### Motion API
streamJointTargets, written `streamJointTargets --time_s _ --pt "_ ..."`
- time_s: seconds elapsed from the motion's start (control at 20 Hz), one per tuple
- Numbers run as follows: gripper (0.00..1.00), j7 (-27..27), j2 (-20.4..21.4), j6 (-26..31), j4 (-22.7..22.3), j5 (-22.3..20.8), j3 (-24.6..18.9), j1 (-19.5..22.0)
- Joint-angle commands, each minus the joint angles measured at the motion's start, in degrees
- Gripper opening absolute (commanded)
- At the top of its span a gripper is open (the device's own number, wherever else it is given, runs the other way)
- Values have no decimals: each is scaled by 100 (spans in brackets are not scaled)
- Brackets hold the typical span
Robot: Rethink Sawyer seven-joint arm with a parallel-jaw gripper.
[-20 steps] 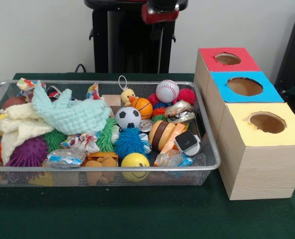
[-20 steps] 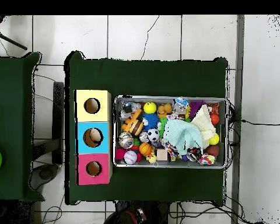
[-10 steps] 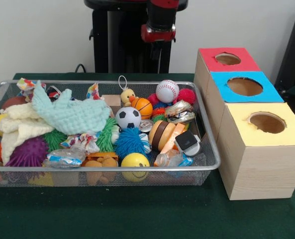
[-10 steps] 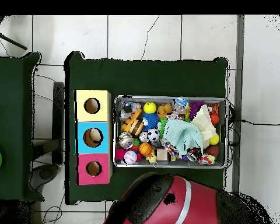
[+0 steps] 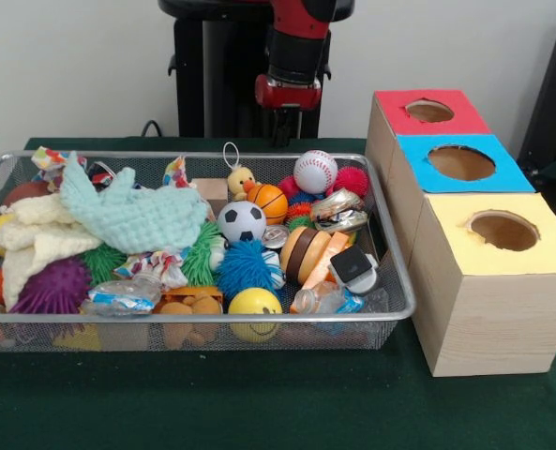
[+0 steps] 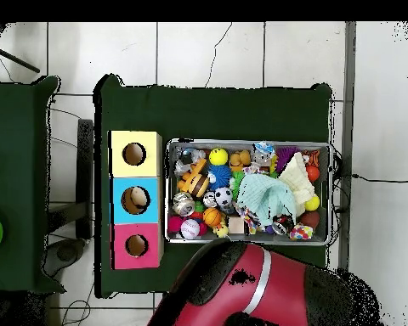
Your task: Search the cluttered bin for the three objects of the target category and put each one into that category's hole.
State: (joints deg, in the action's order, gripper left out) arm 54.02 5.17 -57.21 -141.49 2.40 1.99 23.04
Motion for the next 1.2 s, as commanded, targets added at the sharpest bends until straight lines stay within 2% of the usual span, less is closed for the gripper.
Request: streamJointTargets --time_s 0.05,0.1,0.2,0.5,0.85,1.2 --pt "0 2538 -3571 1575 2907 921 -170 719" --pt "0 2605 -3555 1441 2857 1041 -182 667" --pt "0 2600 -3594 1283 2909 886 -160 733" --pt "0 2199 -3557 1452 3028 816 -39 444" --pt "0 2599 -3545 1582 2890 960 -67 531" --pt "0 2693 -3654 1490 3083 794 -65 553"
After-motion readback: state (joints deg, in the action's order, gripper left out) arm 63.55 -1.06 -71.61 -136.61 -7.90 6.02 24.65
